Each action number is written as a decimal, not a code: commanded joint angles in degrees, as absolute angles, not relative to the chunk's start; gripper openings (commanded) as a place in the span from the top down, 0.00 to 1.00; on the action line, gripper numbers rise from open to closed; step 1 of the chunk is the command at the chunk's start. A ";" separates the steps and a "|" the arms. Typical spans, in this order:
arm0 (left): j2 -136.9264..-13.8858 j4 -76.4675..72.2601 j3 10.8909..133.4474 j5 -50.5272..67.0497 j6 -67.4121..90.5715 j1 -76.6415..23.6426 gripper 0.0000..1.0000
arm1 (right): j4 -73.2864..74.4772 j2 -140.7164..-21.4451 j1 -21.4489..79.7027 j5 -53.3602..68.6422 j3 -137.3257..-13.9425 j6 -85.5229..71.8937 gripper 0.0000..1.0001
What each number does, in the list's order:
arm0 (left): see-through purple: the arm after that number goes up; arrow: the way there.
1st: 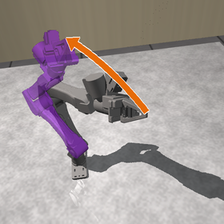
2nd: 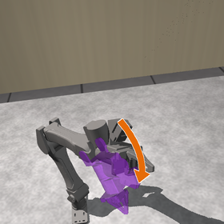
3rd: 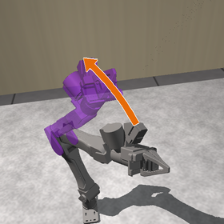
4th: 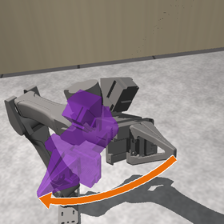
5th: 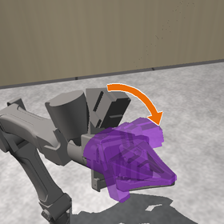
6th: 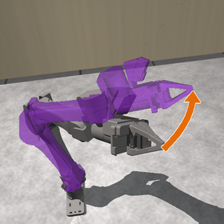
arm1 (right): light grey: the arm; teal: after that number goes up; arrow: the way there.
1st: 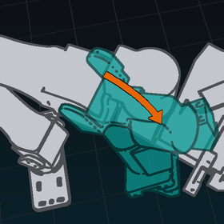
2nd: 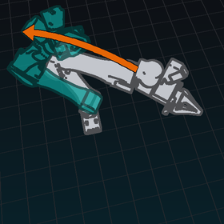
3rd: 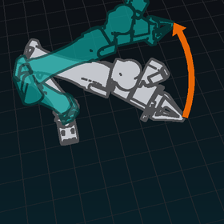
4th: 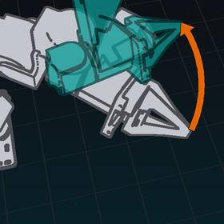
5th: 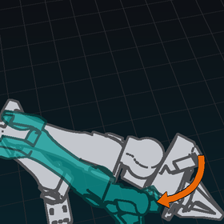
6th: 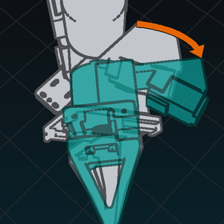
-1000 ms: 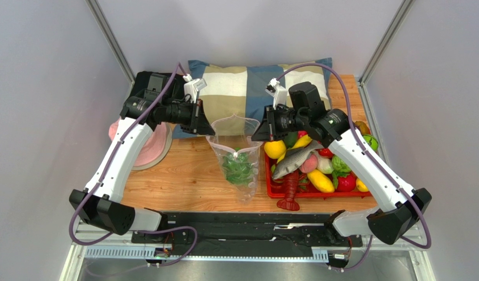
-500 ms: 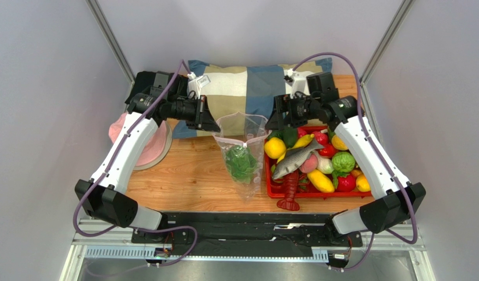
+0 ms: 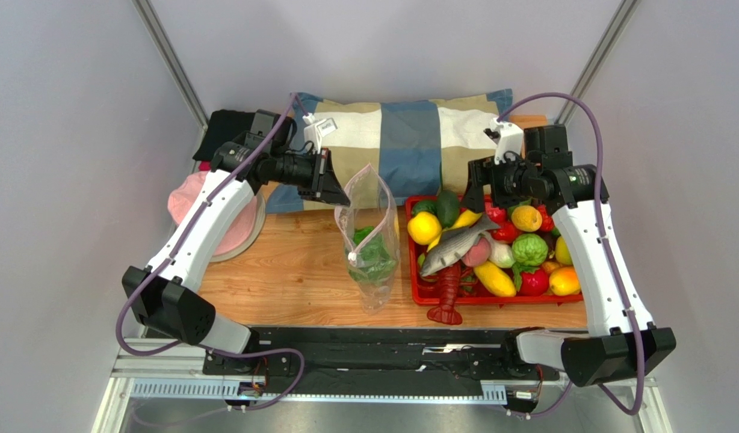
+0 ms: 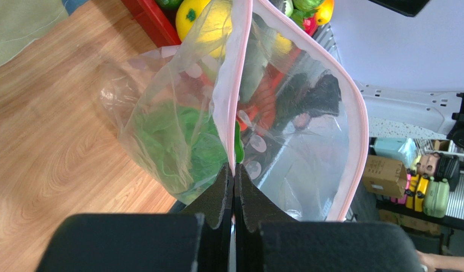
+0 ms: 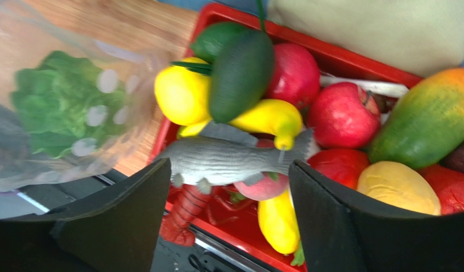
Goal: Place the food in the zip-top bag and seal the zipper
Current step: Pick up the fake fish from the bin.
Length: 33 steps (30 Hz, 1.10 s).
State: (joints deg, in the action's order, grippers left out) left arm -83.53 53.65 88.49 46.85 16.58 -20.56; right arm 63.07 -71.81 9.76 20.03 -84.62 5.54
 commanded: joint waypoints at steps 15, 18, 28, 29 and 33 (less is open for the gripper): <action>-83.67 52.21 89.30 47.72 16.61 -20.48 1.00 | 57.22 -59.24 29.86 26.11 -66.98 47.35 0.23; -83.50 52.47 89.30 47.64 16.35 -20.57 1.00 | 57.74 -58.97 32.16 24.53 -64.43 55.44 0.21; -83.85 52.47 88.77 47.64 16.00 -20.48 1.00 | 55.73 -59.06 32.26 21.89 -56.08 71.72 0.18; -83.76 52.56 88.86 47.64 16.00 -20.57 1.00 | 55.46 -59.58 32.26 21.88 -55.90 71.72 0.18; -83.94 52.56 88.68 47.64 15.91 -20.57 1.00 | 53.79 -61.43 32.26 21.09 -55.90 71.63 0.18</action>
State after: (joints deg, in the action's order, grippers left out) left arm -84.12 53.39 88.49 46.85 16.43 -20.56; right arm 58.43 -60.47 32.03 21.82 -55.72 68.25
